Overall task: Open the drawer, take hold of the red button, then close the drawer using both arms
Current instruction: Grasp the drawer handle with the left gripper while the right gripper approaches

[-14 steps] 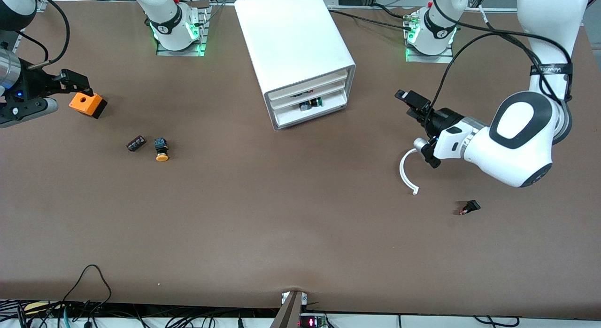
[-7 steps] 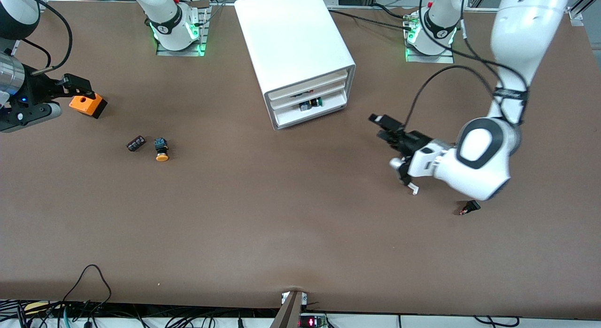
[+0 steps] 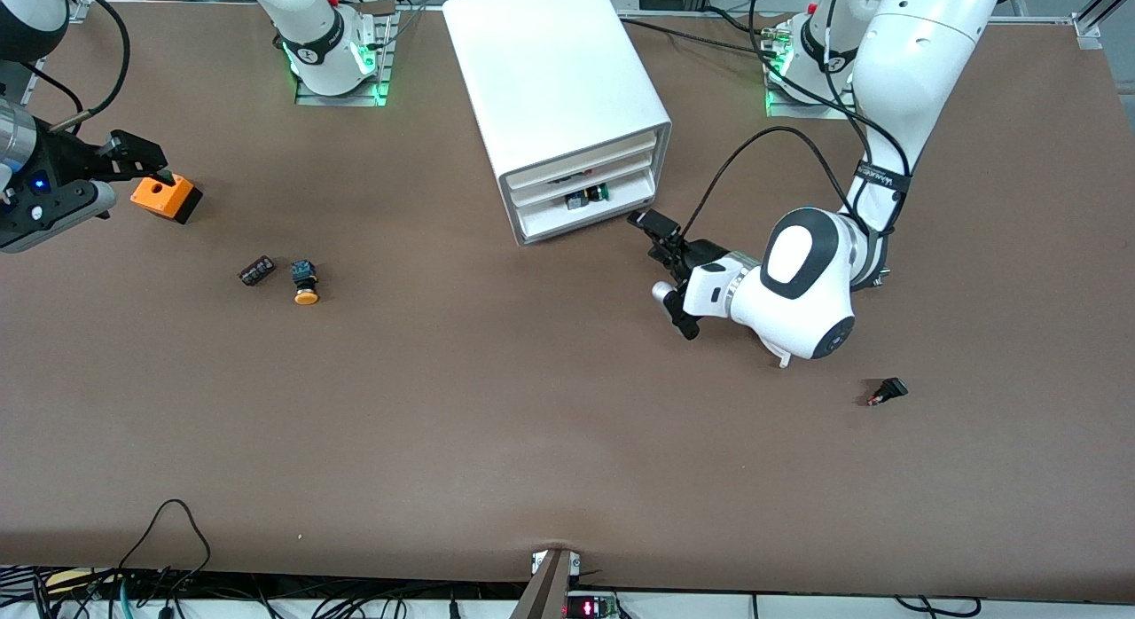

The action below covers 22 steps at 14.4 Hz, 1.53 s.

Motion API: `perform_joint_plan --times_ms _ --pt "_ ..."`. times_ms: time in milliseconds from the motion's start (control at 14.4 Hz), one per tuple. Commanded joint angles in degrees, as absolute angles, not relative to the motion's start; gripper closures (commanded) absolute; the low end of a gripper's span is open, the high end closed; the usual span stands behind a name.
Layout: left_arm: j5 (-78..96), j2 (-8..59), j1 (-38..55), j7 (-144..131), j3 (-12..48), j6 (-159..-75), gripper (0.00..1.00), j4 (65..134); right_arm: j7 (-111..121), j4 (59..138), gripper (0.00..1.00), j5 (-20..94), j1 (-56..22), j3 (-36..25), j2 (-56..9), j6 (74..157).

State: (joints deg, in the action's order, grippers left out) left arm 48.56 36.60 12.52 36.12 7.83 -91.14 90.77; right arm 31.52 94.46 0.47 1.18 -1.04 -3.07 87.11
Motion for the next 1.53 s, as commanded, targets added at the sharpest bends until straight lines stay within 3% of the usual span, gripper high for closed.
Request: perform_joint_plan --times_ms 0,696,1113,1461 --pt "51.7 31.5 8.4 47.4 7.8 -93.2 0.0 103.1 33.3 92.4 0.0 3.6 1.3 -1.1 -5.1 87.1" --pt "56.7 31.0 7.6 51.1 8.8 -94.1 0.0 107.8 40.2 89.4 0.0 5.8 -4.6 -0.2 -12.0 95.5" --pt "51.9 28.7 11.8 50.8 11.0 -103.2 0.0 109.4 44.0 83.3 0.0 5.5 -12.3 -0.3 -18.2 99.0" --pt "54.9 27.3 9.6 51.2 12.9 -100.7 0.0 111.7 51.5 82.1 0.0 6.2 -12.7 -0.3 -20.5 100.4"
